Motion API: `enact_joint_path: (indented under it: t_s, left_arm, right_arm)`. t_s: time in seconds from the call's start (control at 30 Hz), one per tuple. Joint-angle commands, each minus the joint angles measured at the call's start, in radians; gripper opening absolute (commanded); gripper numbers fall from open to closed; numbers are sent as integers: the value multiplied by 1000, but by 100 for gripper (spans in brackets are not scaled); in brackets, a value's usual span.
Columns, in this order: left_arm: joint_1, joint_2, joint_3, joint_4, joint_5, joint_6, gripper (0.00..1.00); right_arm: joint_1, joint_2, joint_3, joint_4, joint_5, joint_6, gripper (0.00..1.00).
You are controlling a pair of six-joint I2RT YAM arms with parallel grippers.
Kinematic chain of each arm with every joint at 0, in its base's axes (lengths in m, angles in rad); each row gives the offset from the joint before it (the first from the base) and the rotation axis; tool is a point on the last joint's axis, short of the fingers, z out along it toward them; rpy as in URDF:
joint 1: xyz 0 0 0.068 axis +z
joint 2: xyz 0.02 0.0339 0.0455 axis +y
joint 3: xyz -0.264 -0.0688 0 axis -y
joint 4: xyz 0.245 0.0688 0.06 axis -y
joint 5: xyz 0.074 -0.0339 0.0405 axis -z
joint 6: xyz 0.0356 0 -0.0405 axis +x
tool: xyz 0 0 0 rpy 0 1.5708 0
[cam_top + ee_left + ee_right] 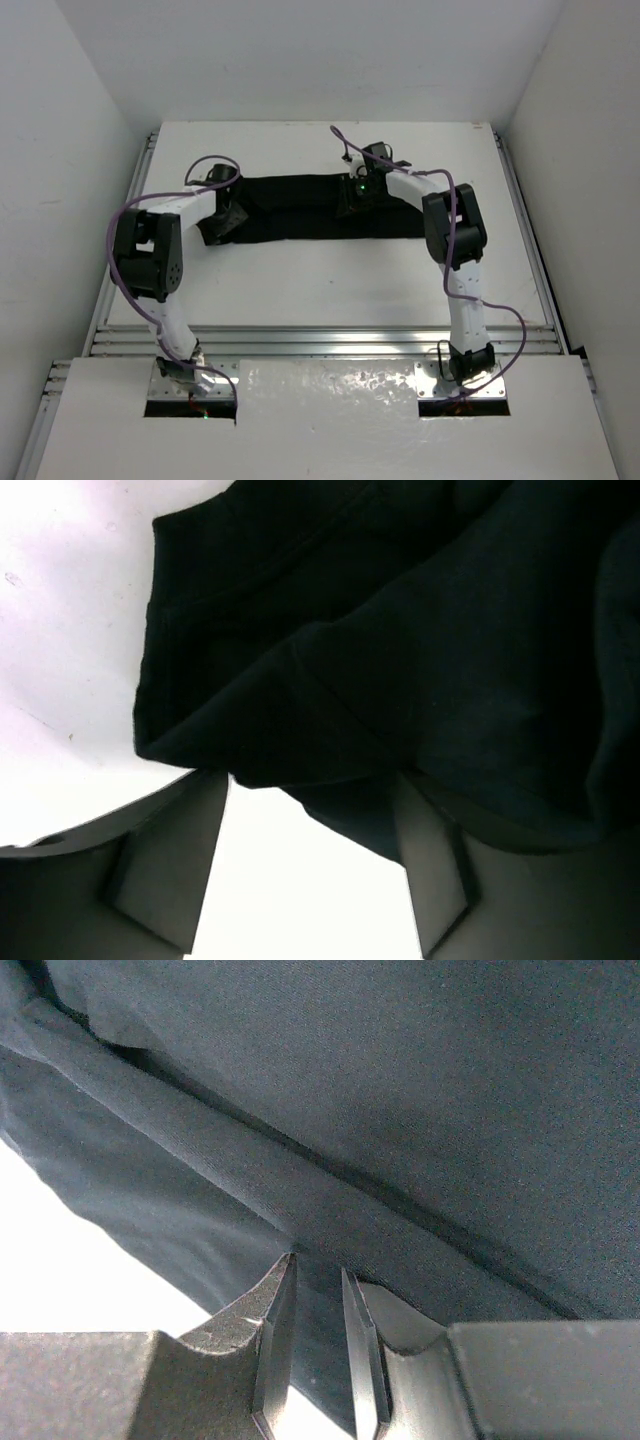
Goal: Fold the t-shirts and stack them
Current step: Fold the tshirt
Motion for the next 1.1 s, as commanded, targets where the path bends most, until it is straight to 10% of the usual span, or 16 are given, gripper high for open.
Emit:
enact_joint_path:
  t_s: [0.0,0.23,0.7,0.9,1.07]
  left_arm:
    - [24,-2,-26,53,-23,15,61]
    - [96,101,-11,-67,-46,-27,1]
    - [153,-32,-98,-195,-193,2,1]
    - [162,-77,-74,-157,-174,114,68]
    - [160,-161,0,-184,-114,182,84]
  right_arm:
    - [3,32,26,-64,56,-39,28]
    - [-14,85,116,-219,148,-43,20]
    - [-140,49,67,-305,218,11,20]
    - [-152,70,64,-333,205,43,19]
    - [-149,-25,-22,-217,53,73,20]
